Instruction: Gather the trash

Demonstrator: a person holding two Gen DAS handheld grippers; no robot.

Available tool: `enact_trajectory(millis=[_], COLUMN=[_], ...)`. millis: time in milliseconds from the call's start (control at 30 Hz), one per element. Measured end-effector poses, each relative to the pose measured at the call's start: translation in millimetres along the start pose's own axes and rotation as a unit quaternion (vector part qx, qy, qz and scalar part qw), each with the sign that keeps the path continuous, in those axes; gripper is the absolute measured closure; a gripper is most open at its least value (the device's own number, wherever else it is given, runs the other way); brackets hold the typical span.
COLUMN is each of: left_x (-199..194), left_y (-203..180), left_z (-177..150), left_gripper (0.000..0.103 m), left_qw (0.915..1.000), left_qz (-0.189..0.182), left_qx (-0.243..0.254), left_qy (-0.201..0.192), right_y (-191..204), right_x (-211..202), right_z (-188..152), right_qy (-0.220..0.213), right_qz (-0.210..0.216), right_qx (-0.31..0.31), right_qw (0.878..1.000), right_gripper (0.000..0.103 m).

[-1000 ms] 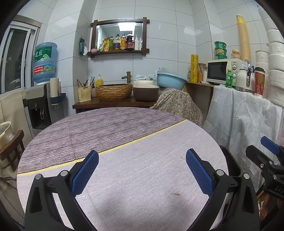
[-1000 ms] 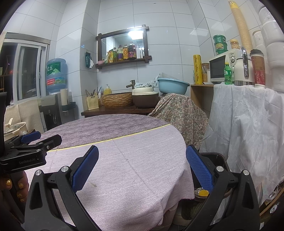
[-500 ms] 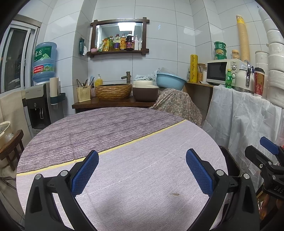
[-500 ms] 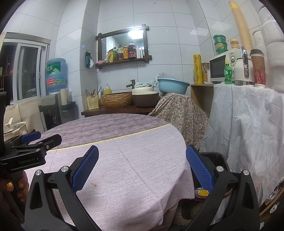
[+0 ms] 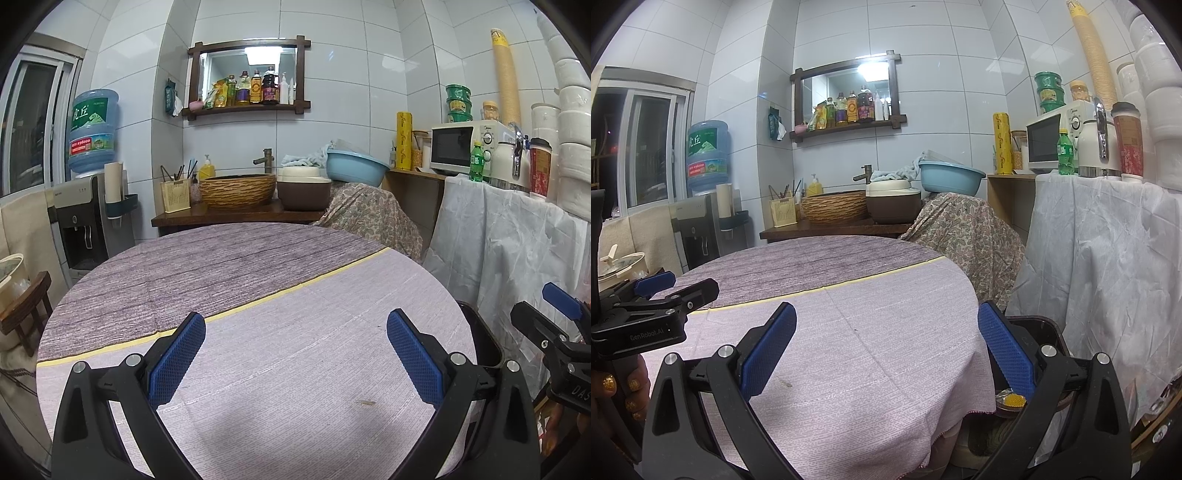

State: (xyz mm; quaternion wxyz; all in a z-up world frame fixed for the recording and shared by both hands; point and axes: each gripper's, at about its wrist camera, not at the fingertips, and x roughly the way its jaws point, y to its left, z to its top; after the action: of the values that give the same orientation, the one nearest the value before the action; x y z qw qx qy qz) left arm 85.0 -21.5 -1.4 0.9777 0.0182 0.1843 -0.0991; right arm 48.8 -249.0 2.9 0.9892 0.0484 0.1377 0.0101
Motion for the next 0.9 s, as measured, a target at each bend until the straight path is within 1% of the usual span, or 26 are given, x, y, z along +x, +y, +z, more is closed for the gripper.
enact_trajectory(millis=[900], left_x=[-0.9], left_y=[-2.2], left_z=[-1.1], left_gripper=[0.005], left_qw=[1.0000], left_qz=[-0.002], left_qx=[0.000], left_qy=[0.001], right_y=[0.7], right_x=[0.0], right_z=[0.5], right_qy=[0.001], right_qz=[0.000], right_qx=[0.000], right_qw=[1.000], right_gripper=[0.006])
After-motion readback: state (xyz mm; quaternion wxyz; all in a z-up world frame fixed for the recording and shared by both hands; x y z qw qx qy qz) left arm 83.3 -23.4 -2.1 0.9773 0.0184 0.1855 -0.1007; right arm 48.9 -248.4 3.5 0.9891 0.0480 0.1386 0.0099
